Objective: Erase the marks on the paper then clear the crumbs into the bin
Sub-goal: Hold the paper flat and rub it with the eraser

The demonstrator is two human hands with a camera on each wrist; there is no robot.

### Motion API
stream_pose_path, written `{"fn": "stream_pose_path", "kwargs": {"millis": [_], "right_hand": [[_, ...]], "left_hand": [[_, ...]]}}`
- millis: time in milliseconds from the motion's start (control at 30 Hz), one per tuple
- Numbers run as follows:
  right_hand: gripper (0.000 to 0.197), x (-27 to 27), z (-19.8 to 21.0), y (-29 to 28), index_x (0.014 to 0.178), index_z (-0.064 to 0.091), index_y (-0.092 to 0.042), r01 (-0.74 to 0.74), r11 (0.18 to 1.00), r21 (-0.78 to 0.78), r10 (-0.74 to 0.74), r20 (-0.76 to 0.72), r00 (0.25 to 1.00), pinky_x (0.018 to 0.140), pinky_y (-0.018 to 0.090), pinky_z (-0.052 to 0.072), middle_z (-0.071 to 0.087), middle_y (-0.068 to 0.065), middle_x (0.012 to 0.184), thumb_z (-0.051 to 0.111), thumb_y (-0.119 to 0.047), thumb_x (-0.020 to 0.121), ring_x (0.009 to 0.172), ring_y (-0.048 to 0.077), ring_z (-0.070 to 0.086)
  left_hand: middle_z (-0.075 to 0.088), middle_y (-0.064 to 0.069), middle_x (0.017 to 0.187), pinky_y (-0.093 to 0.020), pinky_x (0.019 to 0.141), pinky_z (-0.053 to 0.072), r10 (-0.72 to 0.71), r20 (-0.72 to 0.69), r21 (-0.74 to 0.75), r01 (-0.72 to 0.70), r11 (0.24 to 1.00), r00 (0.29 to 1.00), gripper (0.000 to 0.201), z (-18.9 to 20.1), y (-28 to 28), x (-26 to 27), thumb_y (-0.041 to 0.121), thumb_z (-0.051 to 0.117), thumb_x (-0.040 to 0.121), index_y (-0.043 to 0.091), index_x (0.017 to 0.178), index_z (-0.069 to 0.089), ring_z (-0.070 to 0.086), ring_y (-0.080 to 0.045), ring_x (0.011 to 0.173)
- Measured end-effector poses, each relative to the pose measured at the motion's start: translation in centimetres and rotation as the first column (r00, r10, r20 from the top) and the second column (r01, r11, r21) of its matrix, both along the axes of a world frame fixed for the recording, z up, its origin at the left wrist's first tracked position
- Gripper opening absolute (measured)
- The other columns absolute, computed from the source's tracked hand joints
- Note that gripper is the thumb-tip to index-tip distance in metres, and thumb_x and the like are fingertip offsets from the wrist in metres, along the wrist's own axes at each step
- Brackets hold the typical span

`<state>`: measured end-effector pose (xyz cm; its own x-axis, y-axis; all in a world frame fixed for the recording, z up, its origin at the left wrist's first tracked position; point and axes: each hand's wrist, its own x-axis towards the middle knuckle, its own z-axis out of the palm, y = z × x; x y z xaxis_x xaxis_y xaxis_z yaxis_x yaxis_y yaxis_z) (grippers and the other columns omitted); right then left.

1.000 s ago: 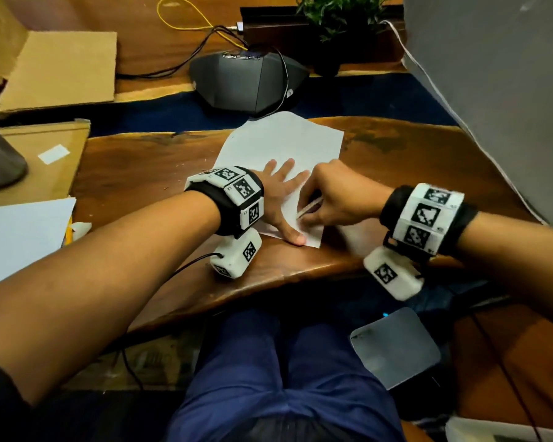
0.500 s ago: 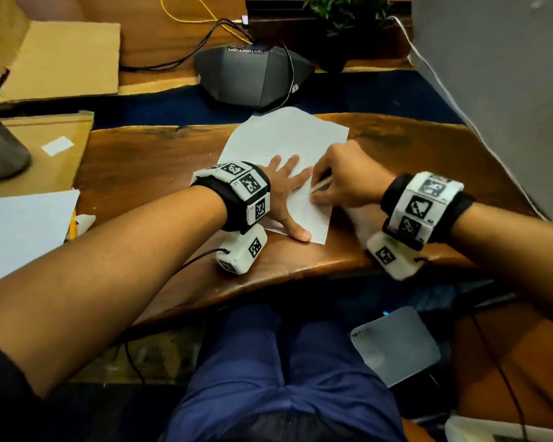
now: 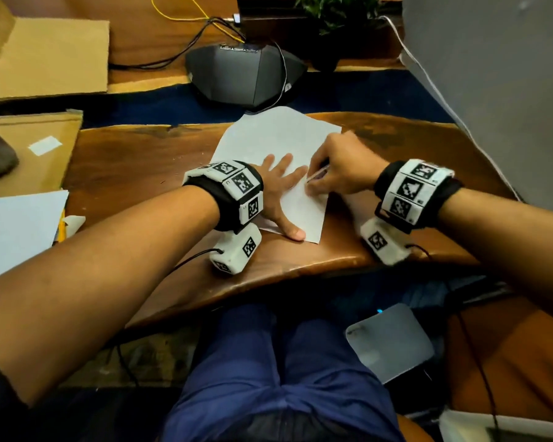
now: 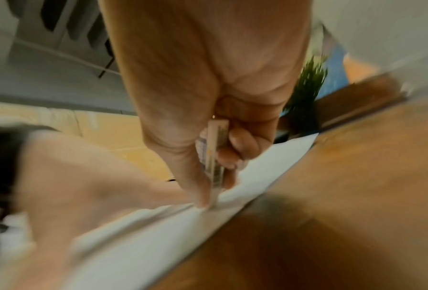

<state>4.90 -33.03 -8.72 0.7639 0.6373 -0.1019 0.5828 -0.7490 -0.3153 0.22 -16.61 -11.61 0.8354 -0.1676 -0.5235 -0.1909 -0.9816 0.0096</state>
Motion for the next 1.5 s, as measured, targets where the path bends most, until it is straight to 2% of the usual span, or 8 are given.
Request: {"fn": "stream_pose_path", "kwargs": {"millis": [200, 367, 500, 667, 800, 967, 1100, 1500], "right_hand": [[0.009, -3.1, -0.4, 0.9, 0.081, 0.078, -0.019, -0.155, 0.988, -0.007, 0.154, -0.078, 0.985, 0.064, 0.018, 0.051, 0.071, -0.007, 0.078, 0.083, -0.025, 0.076, 0.072, 0.006, 0.064], [0.016, 0.2, -0.2, 0.5, 0.082, 0.079, -0.014, 0.049, 0.998, 0.033, -0.049, -0.015, 0.999, 0.063, 0.031, 0.056, 0.075, 0.003, 0.08, 0.084, -0.028, 0.075, 0.071, 0.014, 0.064], [0.011, -3.3, -0.7, 1.4, 0.081, 0.08, -0.016, -0.151, 0.989, 0.01, 0.151, -0.07, 0.986, 0.063, 0.021, 0.054, 0.073, -0.005, 0.077, 0.082, -0.024, 0.074, 0.071, 0.009, 0.065], [0.015, 0.4, -0.3, 0.7, 0.084, 0.079, -0.012, 0.033, 0.999, 0.027, -0.034, 0.037, 0.999, 0.057, 0.023, 0.047, 0.073, 0.003, 0.08, 0.081, -0.025, 0.078, 0.068, 0.013, 0.061], [0.008, -3.2, -0.8, 1.4, 0.079, 0.077, -0.017, -0.15, 0.989, 0.01, 0.151, -0.059, 0.987, 0.059, 0.022, 0.05, 0.071, -0.004, 0.074, 0.082, -0.023, 0.075, 0.066, 0.009, 0.062], [0.014, 0.5, -0.4, 0.4, 0.085, 0.079, -0.014, 0.042, 0.999, 0.03, -0.043, 0.028, 0.999, 0.059, 0.021, 0.048, 0.074, 0.002, 0.085, 0.082, -0.026, 0.079, 0.073, 0.012, 0.062], [0.011, -3.0, -1.0, 1.3, 0.084, 0.079, -0.015, -0.152, 0.988, 0.015, 0.152, -0.046, 0.987, 0.065, 0.025, 0.056, 0.074, -0.003, 0.081, 0.081, -0.023, 0.077, 0.073, 0.011, 0.066], [0.021, 2.0, 0.8, -0.5, 0.097, 0.078, -0.014, 0.046, 0.999, 0.018, -0.047, 0.052, 0.998, 0.069, 0.02, 0.047, 0.073, -0.001, 0.1, 0.079, -0.03, 0.084, 0.087, 0.012, 0.062]], "left_hand": [[-0.029, -0.001, 0.16, -0.063, 0.116, 0.004, -0.008, -0.011, -0.033, 0.007, 0.999, 1.0, 0.138, 0.3, 0.1, -0.1, 0.087, 0.064, 0.053, 0.04, 0.151, -0.02, -0.02, -0.035, 0.148], [-0.028, 0.002, 0.16, -0.063, 0.115, 0.006, 0.01, -0.004, -0.02, -0.01, 1.0, 1.0, 0.14, 0.2, 0.0, -0.1, 0.087, 0.065, 0.051, 0.043, 0.148, -0.025, -0.019, -0.032, 0.148], [-0.03, -0.002, 0.159, -0.064, 0.115, 0.004, -0.011, -0.013, -0.039, 0.01, 0.999, 1.0, 0.136, 0.2, 0.1, 0.0, 0.087, 0.065, 0.051, 0.043, 0.151, -0.017, -0.021, -0.037, 0.147], [-0.027, 0.002, 0.161, -0.064, 0.114, 0.006, 0.01, 0.017, -0.017, -0.009, 1.0, 1.0, 0.14, -0.1, 0.1, -0.2, 0.09, 0.063, 0.049, 0.043, 0.148, -0.025, -0.017, -0.034, 0.149], [-0.029, -0.003, 0.16, -0.064, 0.114, 0.003, -0.009, 0.003, -0.037, 0.009, 0.999, 1.0, 0.132, 0.2, 0.0, -0.3, 0.087, 0.065, 0.055, 0.044, 0.15, -0.017, -0.02, -0.037, 0.147], [-0.028, 0.001, 0.16, -0.063, 0.115, 0.004, 0.015, 0.02, -0.006, -0.015, 1.0, 1.0, 0.141, 0.0, -0.1, -0.3, 0.088, 0.063, 0.051, 0.039, 0.149, -0.025, -0.018, -0.033, 0.149], [-0.029, -0.003, 0.16, -0.064, 0.114, 0.002, 0.002, -0.004, -0.026, -0.002, 1.0, 1.0, 0.135, 0.4, -0.1, -0.3, 0.085, 0.066, 0.056, 0.041, 0.151, -0.018, -0.021, -0.036, 0.147], [-0.032, 0.005, 0.158, -0.065, 0.114, 0.002, 0.009, -0.022, -0.01, -0.009, 1.0, 1.0, 0.137, 0.1, 0.3, -0.4, 0.091, 0.058, 0.053, 0.04, 0.149, -0.024, -0.021, -0.03, 0.148]]}}
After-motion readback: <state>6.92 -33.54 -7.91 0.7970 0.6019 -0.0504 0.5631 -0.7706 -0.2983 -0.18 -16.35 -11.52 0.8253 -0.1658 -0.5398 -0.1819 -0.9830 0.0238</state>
